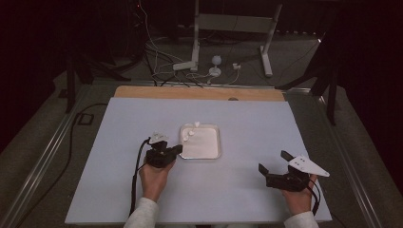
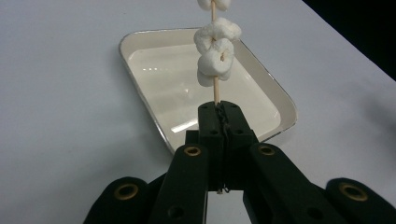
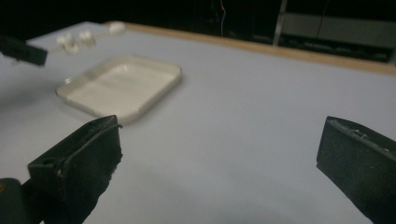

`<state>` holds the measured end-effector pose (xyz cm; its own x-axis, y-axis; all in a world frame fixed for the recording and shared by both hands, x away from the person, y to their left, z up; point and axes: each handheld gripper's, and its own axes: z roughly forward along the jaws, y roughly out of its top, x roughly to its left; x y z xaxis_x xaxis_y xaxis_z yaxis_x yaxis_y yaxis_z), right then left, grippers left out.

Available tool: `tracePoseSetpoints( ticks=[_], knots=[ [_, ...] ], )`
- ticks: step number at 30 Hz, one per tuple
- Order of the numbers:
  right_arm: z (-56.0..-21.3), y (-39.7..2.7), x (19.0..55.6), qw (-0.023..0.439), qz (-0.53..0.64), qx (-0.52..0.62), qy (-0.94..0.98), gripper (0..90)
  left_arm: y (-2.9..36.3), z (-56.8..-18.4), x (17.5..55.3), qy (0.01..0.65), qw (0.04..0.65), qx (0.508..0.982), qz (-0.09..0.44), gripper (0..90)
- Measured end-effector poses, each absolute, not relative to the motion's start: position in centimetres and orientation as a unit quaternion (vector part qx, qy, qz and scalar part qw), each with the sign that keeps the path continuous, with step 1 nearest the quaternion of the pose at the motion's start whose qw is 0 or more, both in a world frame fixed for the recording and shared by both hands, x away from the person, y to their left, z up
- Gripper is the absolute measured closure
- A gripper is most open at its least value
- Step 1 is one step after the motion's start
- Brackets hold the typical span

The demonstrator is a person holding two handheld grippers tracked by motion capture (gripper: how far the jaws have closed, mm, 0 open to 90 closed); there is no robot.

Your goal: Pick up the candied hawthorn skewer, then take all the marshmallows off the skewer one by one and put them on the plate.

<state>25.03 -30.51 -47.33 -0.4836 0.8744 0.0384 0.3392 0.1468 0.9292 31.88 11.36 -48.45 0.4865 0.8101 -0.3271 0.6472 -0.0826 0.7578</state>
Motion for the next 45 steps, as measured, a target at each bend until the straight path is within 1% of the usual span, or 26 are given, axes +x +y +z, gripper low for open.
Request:
tracePoseSetpoints(
  ticks=[8,12,19,22,29,36,41,45],
  knots=[
    [-45.6,-29.7,26.5,0.269,0.501,0.424,0.705,0.0,12.5,-48.0,31.1,0.479,0.481,0.728,0.097,90.0],
    [-45.0,-28.6,27.5,0.258,0.502,0.417,0.713,0.0,13.2,-47.8,30.7,0.467,0.484,0.733,0.101,90.0],
    [-44.2,-27.6,28.9,0.238,0.510,0.413,0.716,0.0,13.5,-47.8,30.5,0.453,0.494,0.735,0.102,90.0],
    [-43.5,-26.7,29.8,0.228,0.514,0.404,0.722,0.0,13.5,-48.0,30.3,0.442,0.509,0.732,0.099,90.0],
    [-42.6,-24.7,30.9,0.214,0.517,0.389,0.732,0.0,13.5,-48.1,30.2,0.438,0.506,0.736,0.100,90.0],
    [-42.0,-22.3,32.2,0.185,0.529,0.383,0.734,0.0,13.5,-48.0,29.7,0.430,0.513,0.736,0.100,89.9],
    [-41.6,-20.2,33.8,0.148,0.539,0.386,0.734,0.0,13.2,-47.9,29.5,0.421,0.519,0.737,0.101,89.9],
    [-41.4,-19.0,34.5,0.139,0.540,0.382,0.737,0.0,13.1,-47.8,29.4,0.419,0.520,0.737,0.103,90.0]
  ],
)
